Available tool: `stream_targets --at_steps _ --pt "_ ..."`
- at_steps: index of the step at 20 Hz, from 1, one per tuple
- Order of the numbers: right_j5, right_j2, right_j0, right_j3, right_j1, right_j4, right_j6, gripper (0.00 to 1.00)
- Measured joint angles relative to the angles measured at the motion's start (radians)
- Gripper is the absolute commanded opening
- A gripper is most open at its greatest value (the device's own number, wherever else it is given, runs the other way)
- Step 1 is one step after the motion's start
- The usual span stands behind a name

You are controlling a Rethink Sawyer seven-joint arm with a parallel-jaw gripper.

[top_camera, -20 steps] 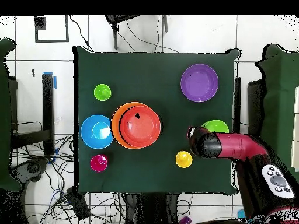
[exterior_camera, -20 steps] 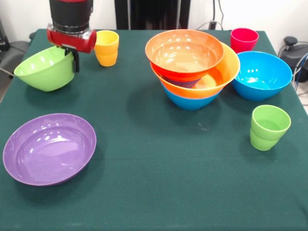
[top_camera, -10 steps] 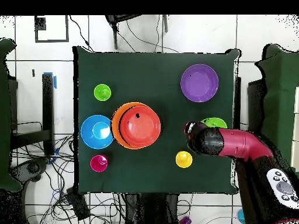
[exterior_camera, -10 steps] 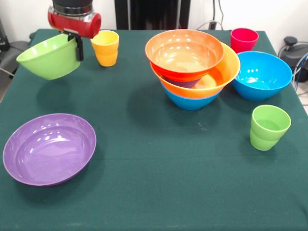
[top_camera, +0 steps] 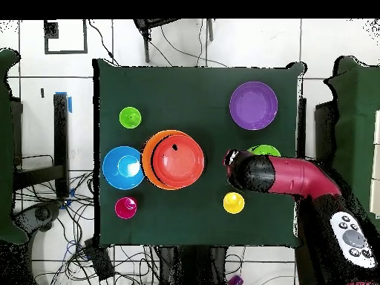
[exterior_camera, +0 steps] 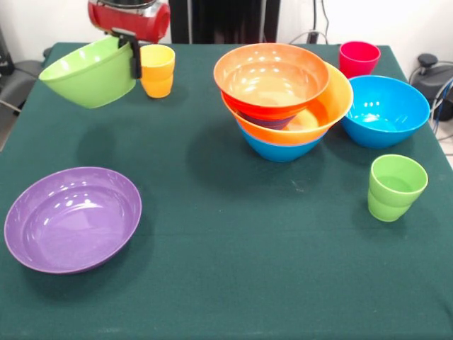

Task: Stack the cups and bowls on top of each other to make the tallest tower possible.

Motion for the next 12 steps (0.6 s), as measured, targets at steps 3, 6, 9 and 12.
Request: stream_targets --at_steps 3,6,9,12 --pt "0.023 0.0 0.032 0.002 -0.024 0.022 0.0 0.0" --pt "0.035 0.0 0.056 0.002 -0.04 0.035 0.0 0.0" --pt "0.042 0.0 0.085 0.004 -0.061 0.054 0.0 0.0" --pt "0.051 0.0 0.116 0.006 -0.083 0.08 0.0 0.0"
